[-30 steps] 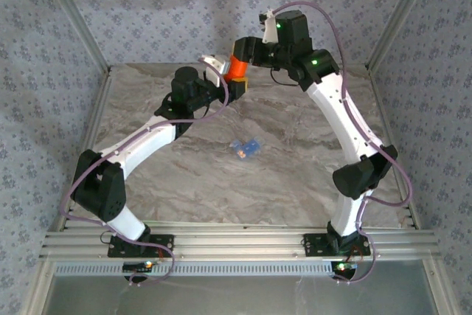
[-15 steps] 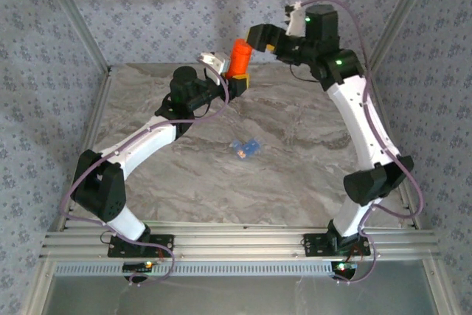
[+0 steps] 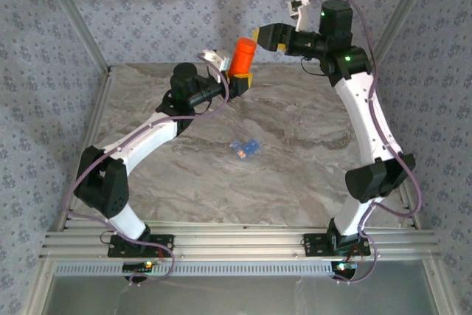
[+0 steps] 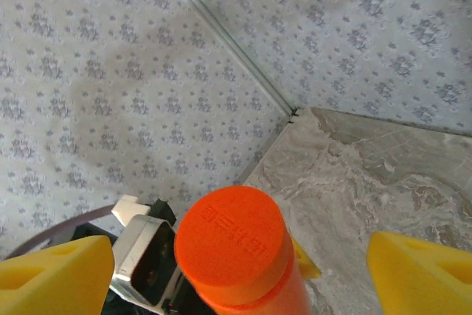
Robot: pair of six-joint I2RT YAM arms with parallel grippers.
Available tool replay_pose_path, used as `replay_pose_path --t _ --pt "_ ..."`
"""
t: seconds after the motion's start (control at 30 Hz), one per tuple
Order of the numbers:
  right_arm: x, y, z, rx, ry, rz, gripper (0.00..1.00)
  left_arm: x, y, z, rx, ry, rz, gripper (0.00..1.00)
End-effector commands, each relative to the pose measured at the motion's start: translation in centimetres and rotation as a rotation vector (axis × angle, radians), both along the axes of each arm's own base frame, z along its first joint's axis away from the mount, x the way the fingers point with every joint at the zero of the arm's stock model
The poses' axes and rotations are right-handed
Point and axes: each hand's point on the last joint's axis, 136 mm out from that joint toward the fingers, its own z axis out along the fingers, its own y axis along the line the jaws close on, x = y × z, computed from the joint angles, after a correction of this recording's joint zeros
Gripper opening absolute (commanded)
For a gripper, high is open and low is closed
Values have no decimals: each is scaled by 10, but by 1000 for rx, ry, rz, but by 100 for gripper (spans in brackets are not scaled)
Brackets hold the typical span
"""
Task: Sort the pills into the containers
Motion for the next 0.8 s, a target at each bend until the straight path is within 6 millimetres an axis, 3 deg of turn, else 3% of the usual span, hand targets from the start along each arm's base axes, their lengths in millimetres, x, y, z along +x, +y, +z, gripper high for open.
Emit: replay_pose_path --t 0.0,0.27,0.63,0.77 --pt "-7 12 11 -7 -71 93 88 -7 -3 36 -66 -65 -56 0" --pt "-5 27 2 -17 -51 125 81 -9 -4 35 -62 -57 -66 0" --pt "-6 37 -9 -24 -15 146 54 -9 -2 36 -61 -59 -60 0" --pt "-8 39 -15 -40 5 135 51 -9 -1 36 -60 -59 -57 0"
